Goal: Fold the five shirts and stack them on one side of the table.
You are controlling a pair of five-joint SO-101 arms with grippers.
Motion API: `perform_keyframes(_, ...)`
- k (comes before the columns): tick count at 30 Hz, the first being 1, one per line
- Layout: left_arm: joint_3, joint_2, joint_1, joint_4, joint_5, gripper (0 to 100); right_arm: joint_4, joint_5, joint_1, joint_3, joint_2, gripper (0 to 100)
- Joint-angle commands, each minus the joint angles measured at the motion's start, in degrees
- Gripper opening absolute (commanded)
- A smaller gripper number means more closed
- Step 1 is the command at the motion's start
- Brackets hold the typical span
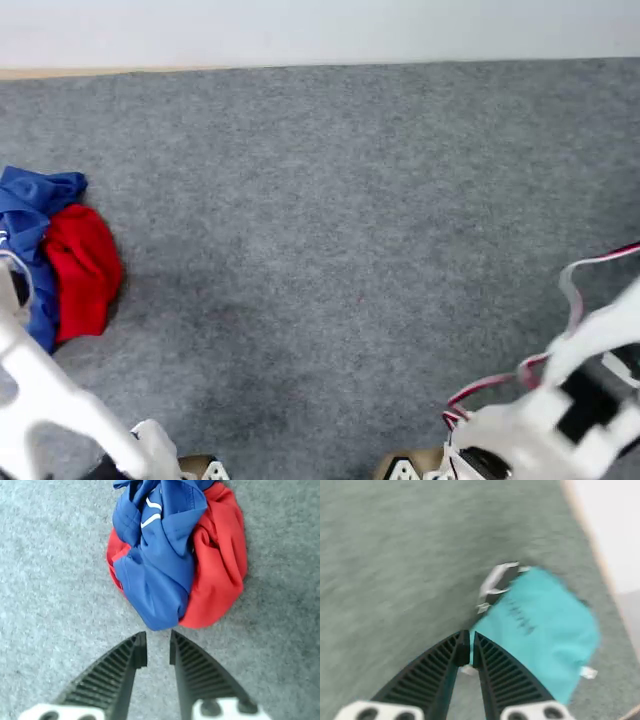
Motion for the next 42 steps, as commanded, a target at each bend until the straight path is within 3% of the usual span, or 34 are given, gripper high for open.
perform_keyframes(1, -7.2, 5.8, 2.0, -1.2, -3.5, 9, 2.3, -0.8, -7.3, 18.6, -17.8, 0.9)
perform_keyframes(6, -14.2, 14.9, 3.6, -1.7, -7.4, 10, 2.2, -0.8, -15.2, 36.3, -31.2, 0.9)
perform_keyframes(12, -21.5, 25.1, 3.5, -1.6, -9.7, 20, 2.3, -1.6, -16.5, 48.8, -38.5, 1.1)
perform_keyframes(20, -29.5, 39.9, 3.4, -1.7, -13.3, 23, 2.3, -1.8, -16.4, 52.3, -43.3, 17.0)
perform_keyframes(28, -42.7, 53.1, 2.6, -1.7, -11.0, 22, 2.4, -1.8, -16.4, 52.3, -44.1, 14.2)
perform_keyframes(31, -45.7, 58.3, 2.9, -1.7, -9.6, 18, 2.4, -1.8, -16.4, 52.4, -44.1, 13.2)
perform_keyframes(35, -52.3, 61.6, 3.0, 1.5, -9.1, 1, 2.4, -1.8, -16.4, 52.4, -44.1, 12.1)
perform_keyframes(42, -69.3, 58.6, 8.7, 10.6, -6.5, 0, 2.4, -1.8, -16.4, 52.4, -44.1, 12.1)
